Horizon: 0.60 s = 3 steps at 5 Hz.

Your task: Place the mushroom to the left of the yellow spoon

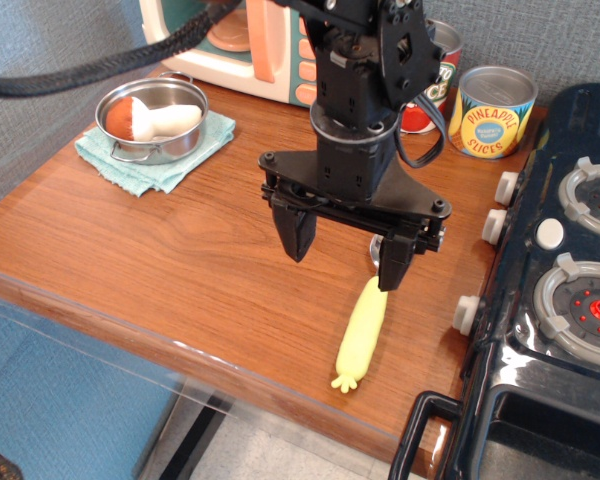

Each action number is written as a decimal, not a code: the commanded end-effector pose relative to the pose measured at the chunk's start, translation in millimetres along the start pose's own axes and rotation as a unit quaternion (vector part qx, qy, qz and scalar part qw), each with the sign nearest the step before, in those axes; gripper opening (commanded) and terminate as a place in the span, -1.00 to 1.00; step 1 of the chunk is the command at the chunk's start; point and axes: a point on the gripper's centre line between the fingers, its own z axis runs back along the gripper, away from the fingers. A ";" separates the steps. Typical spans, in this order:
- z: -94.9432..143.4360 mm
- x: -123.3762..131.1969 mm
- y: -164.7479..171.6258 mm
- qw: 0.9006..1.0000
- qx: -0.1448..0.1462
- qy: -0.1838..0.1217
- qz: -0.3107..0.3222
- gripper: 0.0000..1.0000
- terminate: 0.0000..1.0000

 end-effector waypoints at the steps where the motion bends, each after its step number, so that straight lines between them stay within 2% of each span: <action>1: 0.0 0.0 0.0 1.000 0.000 0.000 0.000 1.00 -1.00; 2: 0.6 32.3 49.5 0.995 -0.037 -0.007 0.095 1.00 -1.00; 3: -1.2 59.1 98.4 0.987 -0.034 -0.012 0.158 1.00 -1.00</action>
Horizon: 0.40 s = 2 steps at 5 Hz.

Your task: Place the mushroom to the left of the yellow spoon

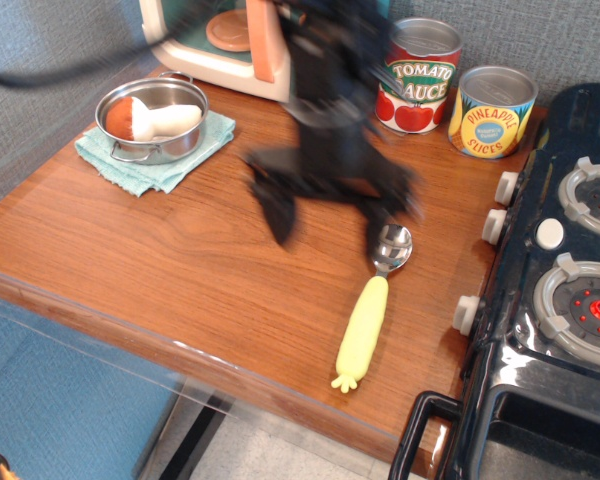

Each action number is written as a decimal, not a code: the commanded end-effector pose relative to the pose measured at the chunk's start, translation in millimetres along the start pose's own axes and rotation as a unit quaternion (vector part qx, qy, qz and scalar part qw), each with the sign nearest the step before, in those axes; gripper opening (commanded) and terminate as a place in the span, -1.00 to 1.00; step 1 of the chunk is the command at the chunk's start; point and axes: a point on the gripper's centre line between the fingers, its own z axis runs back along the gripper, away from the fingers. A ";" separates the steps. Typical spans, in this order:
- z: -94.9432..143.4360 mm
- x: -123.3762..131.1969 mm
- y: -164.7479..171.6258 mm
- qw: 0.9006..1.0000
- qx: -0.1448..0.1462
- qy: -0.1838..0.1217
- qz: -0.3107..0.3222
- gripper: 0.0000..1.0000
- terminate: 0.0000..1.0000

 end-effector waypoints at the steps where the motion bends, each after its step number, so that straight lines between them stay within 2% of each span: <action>1: 21.8 81.4 81.5 0.993 0.015 -0.044 0.106 1.00 -1.00; 2: 37.2 126.8 121.1 0.990 0.033 -0.070 0.117 1.00 -1.00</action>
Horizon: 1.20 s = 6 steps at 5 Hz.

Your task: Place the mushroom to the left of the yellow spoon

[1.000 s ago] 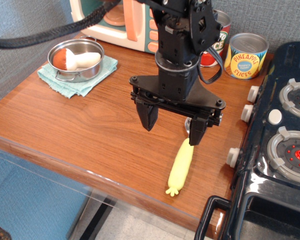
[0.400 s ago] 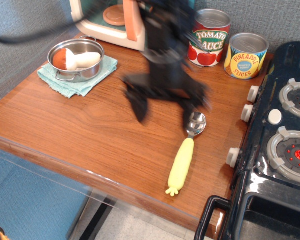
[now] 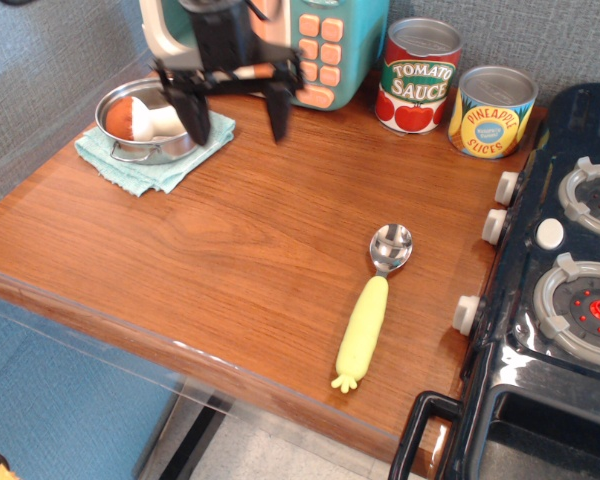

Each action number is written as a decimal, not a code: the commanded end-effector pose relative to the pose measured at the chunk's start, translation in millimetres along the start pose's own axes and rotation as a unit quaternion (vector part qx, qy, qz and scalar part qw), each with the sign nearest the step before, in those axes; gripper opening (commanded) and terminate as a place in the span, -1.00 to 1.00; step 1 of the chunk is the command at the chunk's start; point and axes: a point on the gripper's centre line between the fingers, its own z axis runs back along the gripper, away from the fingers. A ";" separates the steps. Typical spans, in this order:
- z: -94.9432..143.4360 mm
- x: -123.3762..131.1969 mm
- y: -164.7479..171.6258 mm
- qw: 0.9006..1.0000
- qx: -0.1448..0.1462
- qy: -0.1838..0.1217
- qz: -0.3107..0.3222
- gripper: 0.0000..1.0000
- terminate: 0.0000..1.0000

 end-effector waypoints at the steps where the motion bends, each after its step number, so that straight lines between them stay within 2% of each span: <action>1: 29.5 90.8 57.7 0.998 0.005 -0.063 0.020 1.00 -1.00; 2: 21.4 101.8 66.2 0.999 0.016 -0.048 -0.004 1.00 -1.00; 3: 14.3 90.7 67.3 0.999 -0.017 -0.029 -0.033 1.00 -1.00; 4: 15.0 74.0 67.9 0.998 -0.030 -0.020 -0.054 1.00 -1.00; 6: -0.8 62.9 94.3 0.998 0.014 0.024 -0.063 1.00 -1.00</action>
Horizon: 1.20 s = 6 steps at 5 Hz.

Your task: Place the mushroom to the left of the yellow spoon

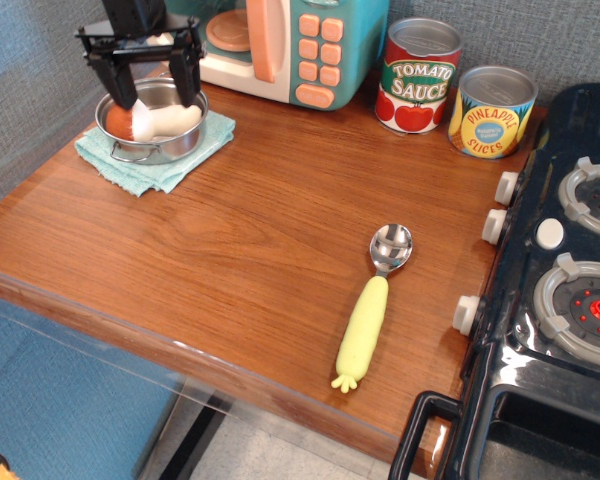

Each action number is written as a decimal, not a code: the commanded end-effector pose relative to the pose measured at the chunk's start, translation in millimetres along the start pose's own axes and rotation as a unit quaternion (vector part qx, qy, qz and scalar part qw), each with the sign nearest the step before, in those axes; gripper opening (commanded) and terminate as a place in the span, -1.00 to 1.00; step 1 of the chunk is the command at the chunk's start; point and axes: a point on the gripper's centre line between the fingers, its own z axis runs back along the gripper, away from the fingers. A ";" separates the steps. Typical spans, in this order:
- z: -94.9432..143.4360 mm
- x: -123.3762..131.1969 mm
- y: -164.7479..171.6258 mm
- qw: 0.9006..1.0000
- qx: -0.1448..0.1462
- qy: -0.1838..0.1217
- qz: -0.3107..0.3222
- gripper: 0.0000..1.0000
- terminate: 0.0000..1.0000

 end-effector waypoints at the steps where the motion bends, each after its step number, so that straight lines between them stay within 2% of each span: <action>1: 49.1 5.8 18.6 0.998 0.041 -0.034 -0.021 1.00 -1.00; 2: 53.5 5.7 19.2 0.998 0.045 -0.039 -0.037 1.00 -1.00; 4: 24.4 3.3 21.7 0.996 0.077 0.006 -0.049 1.00 -1.00; 5: 10.3 2.5 23.8 0.995 0.084 0.026 -0.048 1.00 -1.00; 6: 4.8 1.6 22.5 0.995 0.081 0.028 -0.048 1.00 -1.00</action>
